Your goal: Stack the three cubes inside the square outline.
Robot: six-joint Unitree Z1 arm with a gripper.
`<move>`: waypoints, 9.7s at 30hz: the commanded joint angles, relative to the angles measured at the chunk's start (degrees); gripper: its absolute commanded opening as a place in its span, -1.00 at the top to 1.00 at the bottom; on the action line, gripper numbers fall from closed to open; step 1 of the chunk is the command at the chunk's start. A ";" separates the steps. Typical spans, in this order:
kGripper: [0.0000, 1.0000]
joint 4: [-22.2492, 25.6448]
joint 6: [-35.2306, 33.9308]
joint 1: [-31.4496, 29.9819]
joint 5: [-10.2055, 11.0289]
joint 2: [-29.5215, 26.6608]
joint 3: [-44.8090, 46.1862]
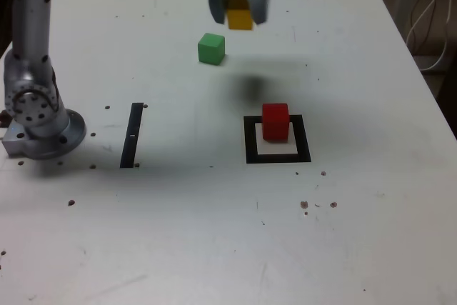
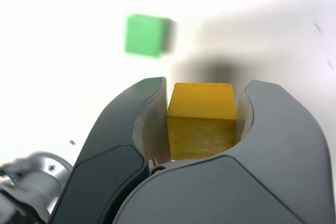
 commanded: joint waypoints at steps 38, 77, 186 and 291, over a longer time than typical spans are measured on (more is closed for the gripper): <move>0.43 2.57 -25.99 -21.60 -1.30 9.29 -2.12; -0.40 -1.14 -23.59 -20.96 -4.55 11.86 -1.42; 0.66 -14.54 17.14 13.58 0.47 7.80 13.75; -0.99 12.38 -16.74 -22.74 -2.04 6.88 -11.38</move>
